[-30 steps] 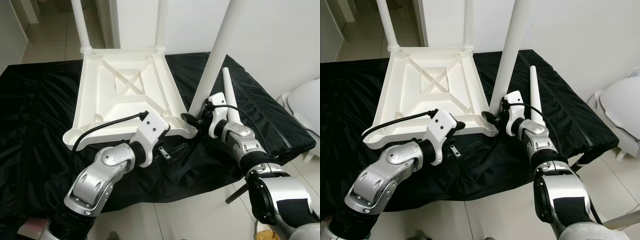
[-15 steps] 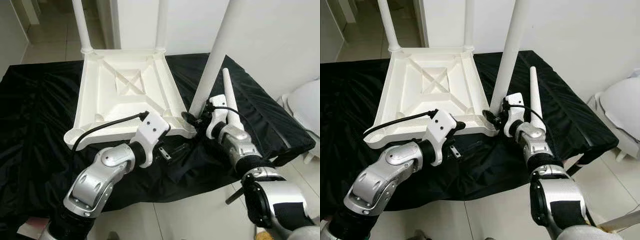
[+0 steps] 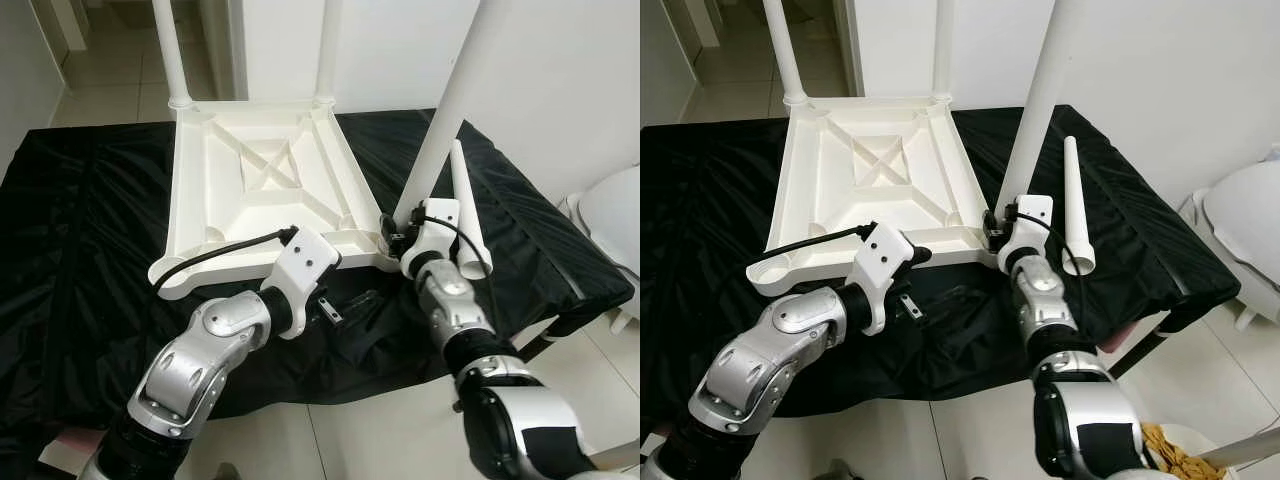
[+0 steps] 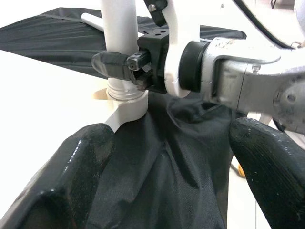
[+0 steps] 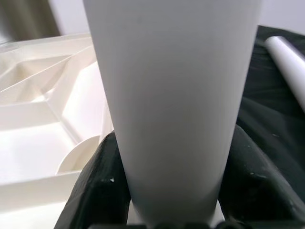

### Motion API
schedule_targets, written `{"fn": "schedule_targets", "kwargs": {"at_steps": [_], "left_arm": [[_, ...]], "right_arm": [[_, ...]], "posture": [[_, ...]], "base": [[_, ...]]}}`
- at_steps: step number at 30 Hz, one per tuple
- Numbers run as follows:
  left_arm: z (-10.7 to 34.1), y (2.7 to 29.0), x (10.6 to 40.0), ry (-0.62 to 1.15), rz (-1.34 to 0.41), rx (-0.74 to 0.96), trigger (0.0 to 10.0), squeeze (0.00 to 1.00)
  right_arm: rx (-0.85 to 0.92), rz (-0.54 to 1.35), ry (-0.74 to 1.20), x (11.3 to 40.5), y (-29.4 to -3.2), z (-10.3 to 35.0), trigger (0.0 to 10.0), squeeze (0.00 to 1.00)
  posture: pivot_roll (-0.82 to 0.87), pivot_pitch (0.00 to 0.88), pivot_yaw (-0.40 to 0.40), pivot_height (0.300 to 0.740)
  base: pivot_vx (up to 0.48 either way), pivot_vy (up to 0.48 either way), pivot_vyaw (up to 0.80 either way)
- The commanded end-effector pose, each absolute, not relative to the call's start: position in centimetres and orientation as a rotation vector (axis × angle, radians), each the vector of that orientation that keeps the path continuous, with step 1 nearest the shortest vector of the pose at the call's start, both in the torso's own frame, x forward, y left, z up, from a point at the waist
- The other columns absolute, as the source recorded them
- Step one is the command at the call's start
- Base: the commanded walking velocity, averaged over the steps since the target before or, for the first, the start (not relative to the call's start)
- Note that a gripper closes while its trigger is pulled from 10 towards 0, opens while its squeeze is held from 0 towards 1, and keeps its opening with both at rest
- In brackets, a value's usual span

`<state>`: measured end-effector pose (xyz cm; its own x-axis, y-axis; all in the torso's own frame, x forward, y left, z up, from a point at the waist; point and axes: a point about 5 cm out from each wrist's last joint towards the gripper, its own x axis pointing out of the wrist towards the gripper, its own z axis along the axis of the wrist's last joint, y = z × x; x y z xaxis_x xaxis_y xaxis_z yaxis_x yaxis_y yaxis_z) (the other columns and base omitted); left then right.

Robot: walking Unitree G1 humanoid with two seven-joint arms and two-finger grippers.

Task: Building children table

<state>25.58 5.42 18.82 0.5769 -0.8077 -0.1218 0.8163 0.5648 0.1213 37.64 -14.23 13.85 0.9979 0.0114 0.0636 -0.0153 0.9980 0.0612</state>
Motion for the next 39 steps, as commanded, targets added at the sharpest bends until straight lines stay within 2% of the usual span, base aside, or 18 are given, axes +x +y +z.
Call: {"fn": "schedule_targets", "kwargs": {"at_steps": [1,6,9,10,11,20,21,32,33,35,36,39], "left_arm": [[18.7,5.4,25.5,0.062,-0.957,0.175,10.0,0.00],[18.8,5.3,25.8,0.057,-0.957,0.174,10.0,0.00],[19.0,5.2,25.9,0.053,-0.957,0.171,10.0,0.00],[19.0,5.3,25.9,0.053,-0.954,0.174,10.0,0.00],[19.0,5.4,26.0,0.054,-0.950,0.174,10.0,0.00],[19.1,5.6,26.1,0.052,-0.940,0.172,10.0,0.00],[19.1,5.5,26.1,0.050,-0.938,0.172,10.0,0.00],[19.2,5.6,26.2,0.046,-0.933,0.172,10.0,0.00],[19.2,5.6,26.2,0.046,-0.932,0.173,10.0,0.00],[19.2,5.6,26.2,0.046,-0.932,0.173,10.0,0.00],[19.2,5.6,26.2,0.046,-0.931,0.174,10.0,0.00],[19.2,5.7,26.2,0.046,-0.929,0.177,10.0,0.00]], "right_arm": [[0.082,-0.110,0.003,37.1,-14.8,12.4,0.0,0.00],[0.071,-0.182,-0.007,37.0,-13.3,12.8,0.0,0.00],[0.102,-0.150,0.003,37.1,-12.6,13.0,0.0,0.00],[0.097,-0.145,0.003,37.1,-12.6,13.1,4.0,0.00],[0.101,-0.131,0.006,37.2,-12.6,13.2,10.0,0.00],[0.108,-0.136,0.008,37.2,-12.8,13.4,10.0,0.00],[0.106,-0.126,-0.001,37.2,-12.9,13.6,10.0,1.00],[0.076,0.040,-0.018,37.6,-13.4,14.3,10.0,1.00],[0.050,0.115,-0.008,37.7,-14.0,14.3,10.0,0.87],[0.050,0.115,-0.008,37.7,-14.0,14.3,10.0,0.87],[0.031,0.188,-0.002,37.8,-14.5,14.3,10.0,0.00],[-0.003,0.298,0.005,37.8,-15.4,14.4,10.0,0.00]], "posture": [[-0.01,0.017,-0.029,0.740],[-0.02,0.024,-0.019,0.740],[-0.02,0.032,-0.019,0.740],[-0.02,0.039,-0.019,0.740],[-0.02,0.040,-0.021,0.740],[-0.02,0.042,-0.023,0.740],[-0.02,0.040,-0.025,0.740],[-0.02,0.034,-0.027,0.740],[-0.01,0.032,-0.030,0.740],[-0.01,0.032,-0.030,0.740],[-0.01,0.030,-0.029,0.740],[-0.01,0.029,-0.028,0.740]], "base": [[0.000,0.000,0.00],[0.000,0.000,0.00],[0.000,0.000,0.00],[0.000,0.000,0.00],[0.000,0.000,0.00],[0.000,0.000,0.00],[0.000,0.000,0.00],[0.000,0.000,0.00],[0.000,0.000,0.00],[0.000,0.000,0.00],[0.000,0.000,0.00],[0.000,0.000,0.00]]}}
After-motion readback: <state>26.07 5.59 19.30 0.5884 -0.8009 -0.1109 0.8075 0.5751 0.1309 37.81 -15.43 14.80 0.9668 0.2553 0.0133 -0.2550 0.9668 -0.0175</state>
